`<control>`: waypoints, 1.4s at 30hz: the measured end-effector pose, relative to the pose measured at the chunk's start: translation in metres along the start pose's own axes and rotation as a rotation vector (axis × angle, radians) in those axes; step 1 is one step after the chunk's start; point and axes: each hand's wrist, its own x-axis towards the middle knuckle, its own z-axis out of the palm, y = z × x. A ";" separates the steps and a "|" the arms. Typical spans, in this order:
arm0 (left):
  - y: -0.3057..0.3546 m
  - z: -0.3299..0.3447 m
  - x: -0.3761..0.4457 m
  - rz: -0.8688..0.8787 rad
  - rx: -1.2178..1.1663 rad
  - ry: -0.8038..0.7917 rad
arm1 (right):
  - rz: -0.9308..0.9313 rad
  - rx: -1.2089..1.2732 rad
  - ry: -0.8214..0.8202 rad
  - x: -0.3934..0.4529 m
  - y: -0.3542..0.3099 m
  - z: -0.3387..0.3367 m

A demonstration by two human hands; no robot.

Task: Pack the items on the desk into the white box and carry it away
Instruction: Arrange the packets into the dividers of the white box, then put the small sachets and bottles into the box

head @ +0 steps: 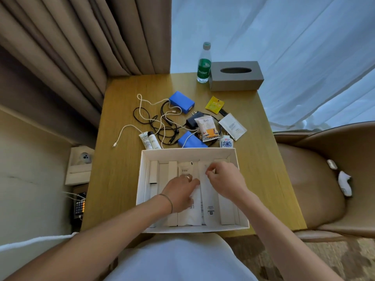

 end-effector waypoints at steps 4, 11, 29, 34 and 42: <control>0.002 -0.023 -0.008 -0.042 -0.143 0.096 | -0.020 0.064 0.097 0.018 -0.007 -0.029; 0.006 -0.077 -0.011 -0.044 -0.309 0.339 | 0.036 0.200 0.254 0.070 0.002 -0.078; 0.009 -0.109 0.071 -0.316 -0.530 0.462 | 0.143 -0.090 0.189 0.217 0.087 -0.042; 0.001 -0.105 0.094 -0.398 -0.573 0.481 | 0.148 -0.096 0.208 0.240 0.100 -0.030; -0.002 -0.109 0.143 -0.565 -0.575 0.404 | 0.225 0.584 0.236 0.226 0.097 -0.052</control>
